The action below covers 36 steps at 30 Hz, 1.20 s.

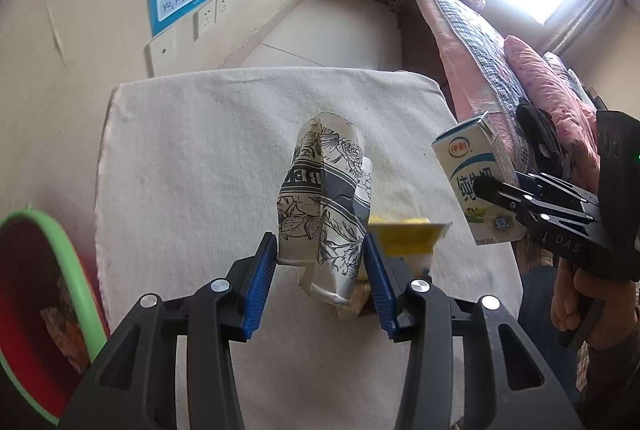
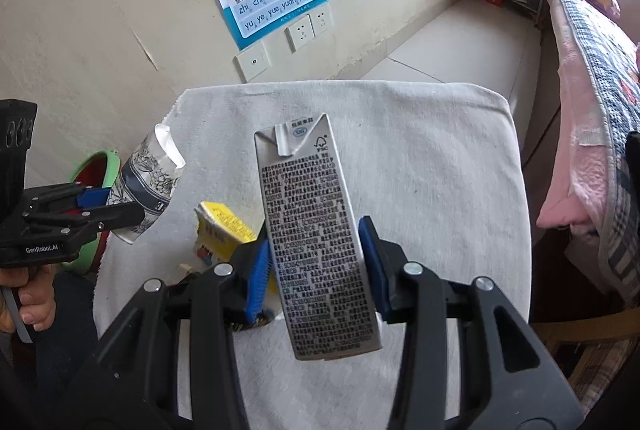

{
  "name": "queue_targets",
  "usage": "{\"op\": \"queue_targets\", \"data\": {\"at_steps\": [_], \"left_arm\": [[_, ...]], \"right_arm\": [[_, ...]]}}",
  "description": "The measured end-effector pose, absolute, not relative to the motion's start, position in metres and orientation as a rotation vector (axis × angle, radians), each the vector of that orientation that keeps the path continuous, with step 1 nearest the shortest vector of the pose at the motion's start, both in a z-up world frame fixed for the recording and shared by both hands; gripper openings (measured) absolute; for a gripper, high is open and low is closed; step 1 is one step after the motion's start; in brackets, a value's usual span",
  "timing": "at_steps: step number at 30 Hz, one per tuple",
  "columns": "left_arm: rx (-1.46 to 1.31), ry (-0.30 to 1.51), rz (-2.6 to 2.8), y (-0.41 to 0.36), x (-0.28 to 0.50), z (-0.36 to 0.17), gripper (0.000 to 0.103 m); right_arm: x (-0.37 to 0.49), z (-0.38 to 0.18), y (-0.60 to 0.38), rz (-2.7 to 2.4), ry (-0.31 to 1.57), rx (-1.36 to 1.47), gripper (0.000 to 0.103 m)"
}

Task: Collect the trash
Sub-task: 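Carry the cup and carton to the red bin and open both grippers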

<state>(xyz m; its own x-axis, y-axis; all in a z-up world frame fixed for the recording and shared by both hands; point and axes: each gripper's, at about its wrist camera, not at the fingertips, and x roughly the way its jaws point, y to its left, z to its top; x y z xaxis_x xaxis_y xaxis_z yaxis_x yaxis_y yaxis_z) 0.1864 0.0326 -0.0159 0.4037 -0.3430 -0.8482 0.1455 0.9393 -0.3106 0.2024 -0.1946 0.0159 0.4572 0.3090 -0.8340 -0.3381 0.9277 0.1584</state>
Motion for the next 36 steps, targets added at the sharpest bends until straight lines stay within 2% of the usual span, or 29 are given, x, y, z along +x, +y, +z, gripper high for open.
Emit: {"op": "queue_targets", "data": {"at_steps": [15, 36], "left_arm": [[-0.233, 1.044, -0.322, 0.040, 0.142, 0.004, 0.043], [-0.302, 0.968, -0.213, 0.104, 0.098, 0.023, 0.043]], "right_arm": [[0.157, 0.023, -0.185, 0.388, 1.010, -0.021, 0.041], [0.134, 0.044, -0.126, 0.480, 0.964, -0.077, 0.041]]}}
